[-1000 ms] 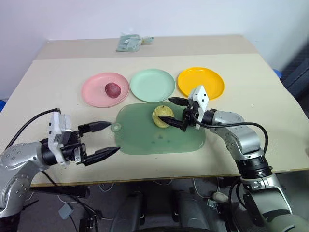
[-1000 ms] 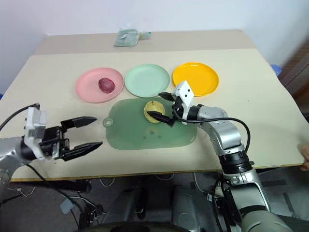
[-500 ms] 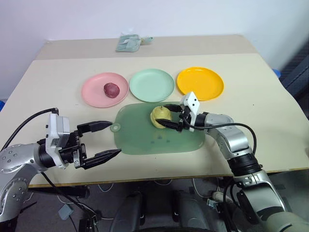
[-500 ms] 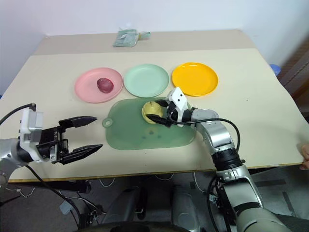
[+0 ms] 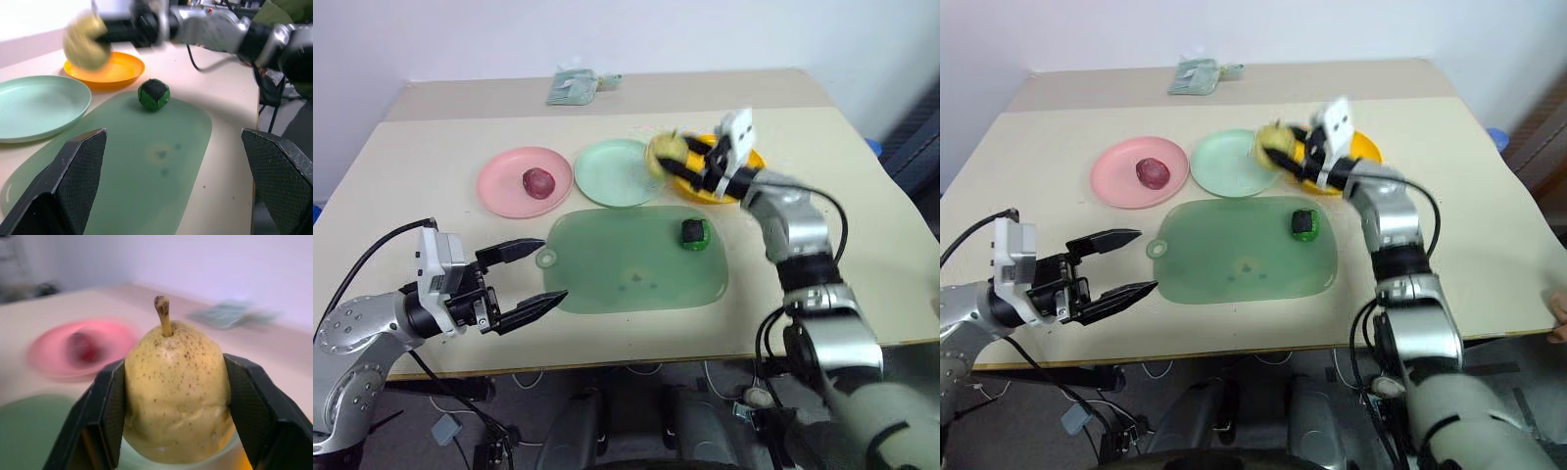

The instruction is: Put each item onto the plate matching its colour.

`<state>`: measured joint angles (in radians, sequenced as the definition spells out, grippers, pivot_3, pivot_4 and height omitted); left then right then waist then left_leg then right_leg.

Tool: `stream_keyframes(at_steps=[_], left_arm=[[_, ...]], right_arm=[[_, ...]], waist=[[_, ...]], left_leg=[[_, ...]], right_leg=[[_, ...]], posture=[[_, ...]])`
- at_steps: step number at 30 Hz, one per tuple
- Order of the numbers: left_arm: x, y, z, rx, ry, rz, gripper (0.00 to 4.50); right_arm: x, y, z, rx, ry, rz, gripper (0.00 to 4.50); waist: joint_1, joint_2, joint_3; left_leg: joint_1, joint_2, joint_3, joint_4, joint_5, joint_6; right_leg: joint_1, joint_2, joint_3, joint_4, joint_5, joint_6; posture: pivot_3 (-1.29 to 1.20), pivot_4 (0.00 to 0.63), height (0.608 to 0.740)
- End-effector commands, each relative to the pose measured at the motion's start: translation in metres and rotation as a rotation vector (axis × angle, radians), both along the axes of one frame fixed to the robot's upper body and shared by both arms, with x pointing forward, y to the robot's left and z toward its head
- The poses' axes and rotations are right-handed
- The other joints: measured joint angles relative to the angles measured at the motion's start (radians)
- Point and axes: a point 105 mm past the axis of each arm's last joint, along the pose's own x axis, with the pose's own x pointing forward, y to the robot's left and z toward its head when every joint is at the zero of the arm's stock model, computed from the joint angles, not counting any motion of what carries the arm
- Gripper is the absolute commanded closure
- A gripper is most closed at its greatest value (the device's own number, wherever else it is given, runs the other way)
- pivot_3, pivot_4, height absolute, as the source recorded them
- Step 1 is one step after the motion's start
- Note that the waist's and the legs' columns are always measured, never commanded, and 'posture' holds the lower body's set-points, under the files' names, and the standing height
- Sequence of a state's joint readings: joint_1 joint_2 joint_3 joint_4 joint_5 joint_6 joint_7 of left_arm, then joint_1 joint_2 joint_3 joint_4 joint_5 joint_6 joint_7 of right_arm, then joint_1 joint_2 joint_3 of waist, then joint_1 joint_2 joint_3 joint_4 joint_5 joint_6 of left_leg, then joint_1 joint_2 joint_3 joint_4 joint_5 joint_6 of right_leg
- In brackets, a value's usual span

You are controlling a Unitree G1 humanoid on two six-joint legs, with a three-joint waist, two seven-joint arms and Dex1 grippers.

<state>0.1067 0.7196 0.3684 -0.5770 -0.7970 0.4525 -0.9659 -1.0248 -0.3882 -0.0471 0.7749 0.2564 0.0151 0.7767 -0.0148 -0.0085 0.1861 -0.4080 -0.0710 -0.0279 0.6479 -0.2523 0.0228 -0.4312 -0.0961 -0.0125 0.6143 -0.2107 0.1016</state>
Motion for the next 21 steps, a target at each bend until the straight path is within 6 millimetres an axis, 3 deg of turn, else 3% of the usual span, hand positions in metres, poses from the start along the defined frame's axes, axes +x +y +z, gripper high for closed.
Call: stream_keyframes(at_steps=[1,3,7,8,12,16,21], left_arm=[[-0.003,-0.006,0.008,-0.003,-0.058,0.012,0.0],[-0.002,-0.007,0.008,-0.009,-0.065,0.025,0.0],[-0.004,-0.007,0.006,-0.01,-0.068,0.049,0.0],[-0.004,-0.006,0.006,-0.011,-0.07,0.057,0.0],[-0.006,-0.004,0.005,-0.01,-0.074,0.073,0.0],[-0.008,-0.005,0.003,-0.011,-0.071,0.076,0.0],[-0.005,-0.009,0.0,-0.02,-0.056,0.064,0.0]], right_arm=[[0.018,-0.03,0.006,0.004,-0.02,-0.147,2.14],[0.023,-0.037,0.0,-0.017,0.002,-0.2,2.14],[0.03,-0.044,-0.022,-0.018,0.088,-0.289,0.2],[0.031,-0.044,-0.029,-0.031,0.11,-0.304,0.04],[0.032,-0.045,-0.04,-0.045,0.133,-0.336,0.04],[0.03,-0.052,-0.023,0.014,0.088,-0.305,0.04],[0.011,-0.063,0.002,0.06,-0.002,-0.138,0.04]], waist=[[0.001,0.0,0.0],[-0.003,0.0,0.0],[-0.006,0.001,0.001],[-0.007,0.002,0.001],[-0.007,0.002,0.001],[-0.005,0.002,0.001],[-0.001,0.003,0.001]], left_leg=[[0.0,0.0,0.0,0.0,0.0,0.0],[0.0,0.0,0.0,0.0,0.0,0.0],[0.0,0.0,0.001,0.0,0.0,-0.001],[0.0,0.0,0.001,0.0,0.001,-0.001],[0.0,0.0,0.001,0.0,0.001,-0.001],[0.0,0.0,0.001,0.0,0.0,0.0],[0.0,0.0,0.001,0.001,0.0,0.0]], right_leg=[[0.0,0.0,0.0,0.0,0.0,0.0],[0.0,0.0,0.0,-0.001,-0.001,-0.001],[0.0,0.0,0.001,-0.001,-0.001,-0.001],[0.0,0.0,0.001,0.0,-0.001,-0.001],[0.0,0.0,0.001,0.0,-0.001,-0.001],[0.0,0.0,0.001,0.0,-0.001,-0.001],[0.001,0.0,0.001,0.0,0.0,-0.001]], posture=[[0.0,0.15,0.74],[0.0,0.15,0.74],[0.0,0.15,0.74],[0.0,0.15,0.74],[0.0,0.15,0.74],[0.0,0.15,0.74],[0.0,0.15,0.74]])
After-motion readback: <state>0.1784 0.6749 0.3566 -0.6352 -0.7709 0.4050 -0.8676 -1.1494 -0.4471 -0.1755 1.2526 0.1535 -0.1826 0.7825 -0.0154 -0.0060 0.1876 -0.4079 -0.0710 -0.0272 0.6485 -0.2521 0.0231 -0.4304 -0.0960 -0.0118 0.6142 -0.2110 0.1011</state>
